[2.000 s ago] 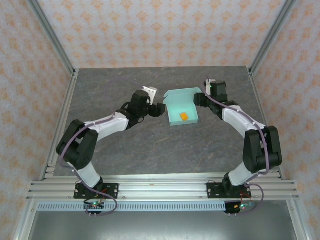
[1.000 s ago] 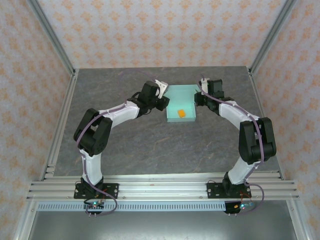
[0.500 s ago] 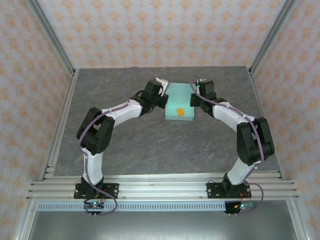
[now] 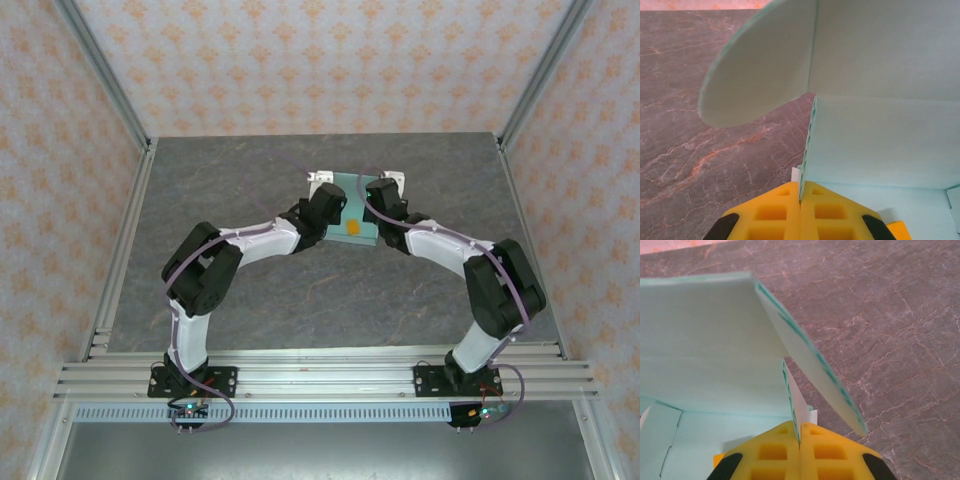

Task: Fold the paper box

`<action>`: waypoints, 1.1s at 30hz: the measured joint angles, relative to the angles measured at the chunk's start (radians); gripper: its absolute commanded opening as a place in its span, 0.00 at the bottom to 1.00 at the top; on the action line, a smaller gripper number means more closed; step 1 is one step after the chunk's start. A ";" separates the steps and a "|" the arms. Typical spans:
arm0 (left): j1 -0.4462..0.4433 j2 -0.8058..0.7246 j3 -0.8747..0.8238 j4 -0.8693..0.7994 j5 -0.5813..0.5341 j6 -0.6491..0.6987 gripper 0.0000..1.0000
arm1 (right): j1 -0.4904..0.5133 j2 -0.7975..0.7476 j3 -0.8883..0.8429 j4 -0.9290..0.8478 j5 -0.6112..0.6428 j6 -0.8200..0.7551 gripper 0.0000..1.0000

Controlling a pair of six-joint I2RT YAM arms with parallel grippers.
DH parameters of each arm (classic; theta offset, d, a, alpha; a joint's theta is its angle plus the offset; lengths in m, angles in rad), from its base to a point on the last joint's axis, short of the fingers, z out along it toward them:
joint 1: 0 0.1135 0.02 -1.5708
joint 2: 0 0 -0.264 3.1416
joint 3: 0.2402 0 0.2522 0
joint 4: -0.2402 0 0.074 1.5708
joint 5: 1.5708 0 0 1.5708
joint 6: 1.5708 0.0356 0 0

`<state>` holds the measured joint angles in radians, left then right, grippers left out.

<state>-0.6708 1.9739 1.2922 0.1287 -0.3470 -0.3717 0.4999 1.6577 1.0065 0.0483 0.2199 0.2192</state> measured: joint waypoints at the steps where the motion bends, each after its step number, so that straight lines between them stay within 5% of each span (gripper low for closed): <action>1: -0.005 -0.001 -0.014 0.019 -0.018 -0.006 0.00 | 0.003 0.000 -0.007 0.016 0.002 0.002 0.00; 14: -0.077 -0.040 -0.221 0.266 -0.216 -0.044 0.00 | 0.040 0.006 -0.117 0.229 0.001 0.018 0.00; 33: -0.169 -0.037 -0.311 0.358 -0.415 -0.100 0.00 | 0.090 0.019 -0.214 0.397 0.051 0.073 0.01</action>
<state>-0.8394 1.9373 0.9813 0.4866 -0.7620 -0.4713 0.5900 1.6764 0.7925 0.4454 0.2714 0.2920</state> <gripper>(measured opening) 0.046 0.038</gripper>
